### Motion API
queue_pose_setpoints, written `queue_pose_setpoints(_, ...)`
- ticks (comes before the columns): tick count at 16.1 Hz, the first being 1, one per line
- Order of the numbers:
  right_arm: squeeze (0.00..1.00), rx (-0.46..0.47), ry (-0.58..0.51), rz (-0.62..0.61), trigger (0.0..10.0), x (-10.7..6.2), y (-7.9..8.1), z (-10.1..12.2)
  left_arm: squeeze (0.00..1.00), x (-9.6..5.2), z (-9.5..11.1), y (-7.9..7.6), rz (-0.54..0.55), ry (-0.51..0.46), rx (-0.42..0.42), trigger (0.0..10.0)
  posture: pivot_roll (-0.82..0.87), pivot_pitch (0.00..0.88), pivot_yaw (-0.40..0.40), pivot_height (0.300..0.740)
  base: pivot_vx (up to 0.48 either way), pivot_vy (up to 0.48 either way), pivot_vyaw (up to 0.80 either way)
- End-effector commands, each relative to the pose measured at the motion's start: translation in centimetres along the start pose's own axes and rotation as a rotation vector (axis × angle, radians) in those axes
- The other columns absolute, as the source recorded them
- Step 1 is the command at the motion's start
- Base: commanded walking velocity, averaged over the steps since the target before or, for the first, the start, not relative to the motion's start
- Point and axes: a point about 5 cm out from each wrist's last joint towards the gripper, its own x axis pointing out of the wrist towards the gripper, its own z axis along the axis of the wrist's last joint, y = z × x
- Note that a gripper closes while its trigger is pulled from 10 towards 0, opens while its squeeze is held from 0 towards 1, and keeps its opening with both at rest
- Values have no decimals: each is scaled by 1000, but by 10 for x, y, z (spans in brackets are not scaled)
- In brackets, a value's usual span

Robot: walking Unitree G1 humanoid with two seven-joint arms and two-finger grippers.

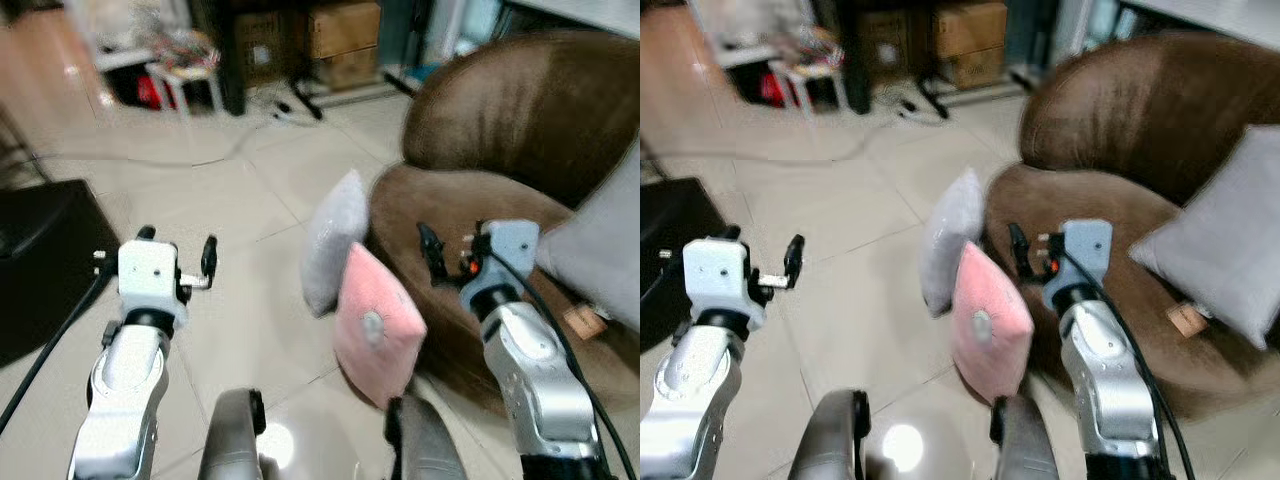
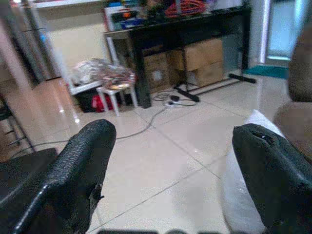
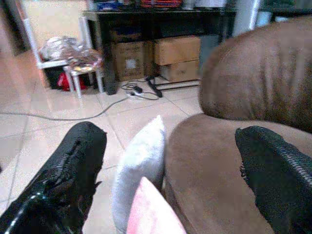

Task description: Move the pillow to the sofa from floor

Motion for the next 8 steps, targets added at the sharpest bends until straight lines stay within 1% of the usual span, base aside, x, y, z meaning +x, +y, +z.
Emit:
queue_pose_setpoints(1, 1000, -11, -7, 38, 10000, 2, 7, 2, 1000, -1, 4, 2, 1, -12, 5, 10000, -65, 0, -18, 596, 322, 0, 800)
queue_pose_setpoints(2, 1000, -14, -9, 42, 10000, 1, 8, 2, 1000, -2, 4, 2, 1, -11, 6, 10000, -65, 0, -18, 596, 322, 0, 800)
queue_pose_setpoints(5, 1000, 0, -10, 56, 10000, 1, 9, 1, 1000, -2, 3, 3, -2, -6, 9, 10000, -66, 0, -17, 596, 319, 0, 0)
queue_pose_setpoints(8, 1000, -20, 12, 23, 10000, 2, 8, -1, 1000, -2, 2, 3, -2, -2, 10, 10000, -67, 0, -18, 596, 308, 0, 0)
